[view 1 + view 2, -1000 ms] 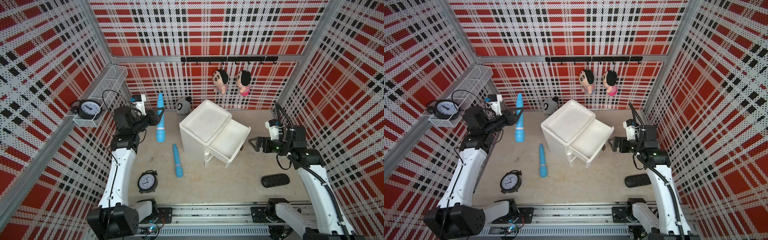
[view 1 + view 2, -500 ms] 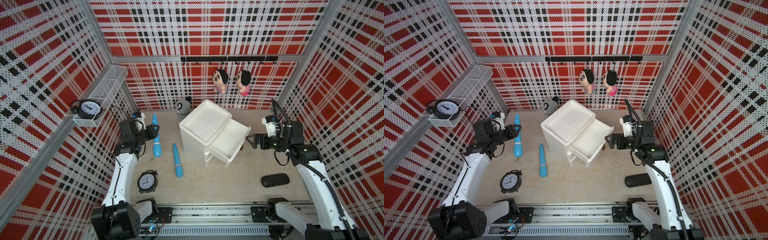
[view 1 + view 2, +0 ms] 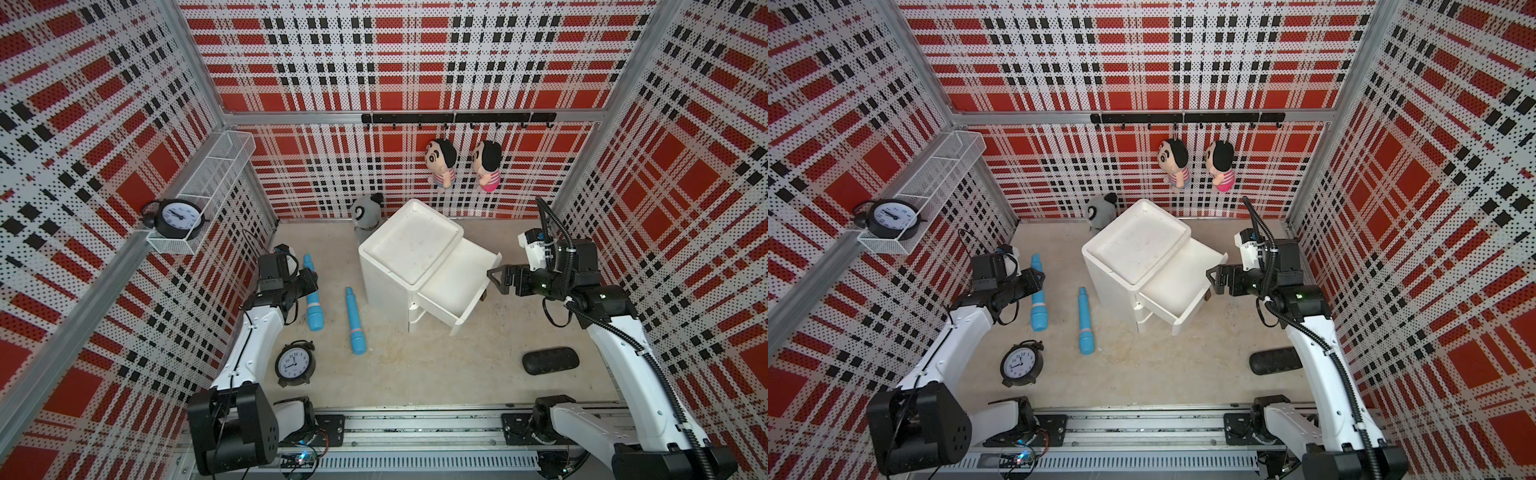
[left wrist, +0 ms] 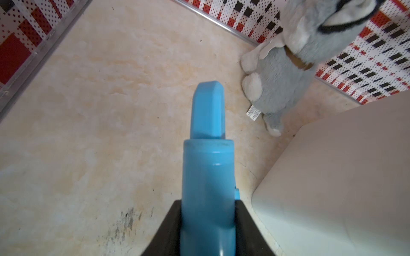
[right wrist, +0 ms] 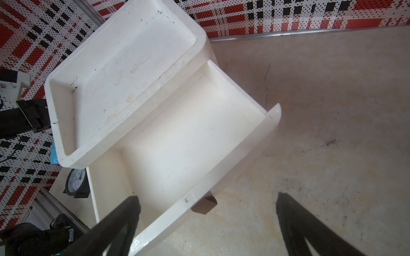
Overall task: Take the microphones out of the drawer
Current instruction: Place the microphone at the center of the board.
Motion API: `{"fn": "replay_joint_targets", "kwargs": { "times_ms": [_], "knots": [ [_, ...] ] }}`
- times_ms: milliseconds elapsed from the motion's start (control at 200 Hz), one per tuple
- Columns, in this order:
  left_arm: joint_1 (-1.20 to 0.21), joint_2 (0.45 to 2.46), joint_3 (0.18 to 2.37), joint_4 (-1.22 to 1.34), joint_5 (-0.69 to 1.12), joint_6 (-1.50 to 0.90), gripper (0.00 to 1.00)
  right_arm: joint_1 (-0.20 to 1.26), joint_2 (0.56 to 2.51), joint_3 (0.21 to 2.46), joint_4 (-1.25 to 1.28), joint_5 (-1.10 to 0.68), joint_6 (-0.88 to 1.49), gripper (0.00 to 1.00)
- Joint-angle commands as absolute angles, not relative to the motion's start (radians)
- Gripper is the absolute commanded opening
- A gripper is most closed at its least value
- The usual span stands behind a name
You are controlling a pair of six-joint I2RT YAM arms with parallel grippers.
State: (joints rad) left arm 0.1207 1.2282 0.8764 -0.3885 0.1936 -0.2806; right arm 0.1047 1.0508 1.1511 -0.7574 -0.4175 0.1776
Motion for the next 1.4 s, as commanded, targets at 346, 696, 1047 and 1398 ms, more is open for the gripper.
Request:
{"fn": "replay_joint_targets", "kwargs": {
  "times_ms": [346,696,1047,1398],
  "knots": [
    [-0.064,1.301,0.763,-0.292,0.011,-0.364,0.0,0.115,0.993,1.072,-0.718,-0.392,0.183,1.0],
    [-0.111,1.324,0.677,-0.193,-0.013,-0.46,0.0,0.115,0.994,1.06,-0.706,-0.396,0.186,1.0],
    [-0.125,1.357,0.612,-0.135,-0.029,-0.497,0.01,0.115,0.992,1.042,-0.69,-0.403,0.19,1.0],
    [-0.131,1.391,0.591,-0.113,-0.039,-0.502,0.24,0.115,0.995,1.046,-0.687,-0.405,0.189,1.0]
  ]
}}
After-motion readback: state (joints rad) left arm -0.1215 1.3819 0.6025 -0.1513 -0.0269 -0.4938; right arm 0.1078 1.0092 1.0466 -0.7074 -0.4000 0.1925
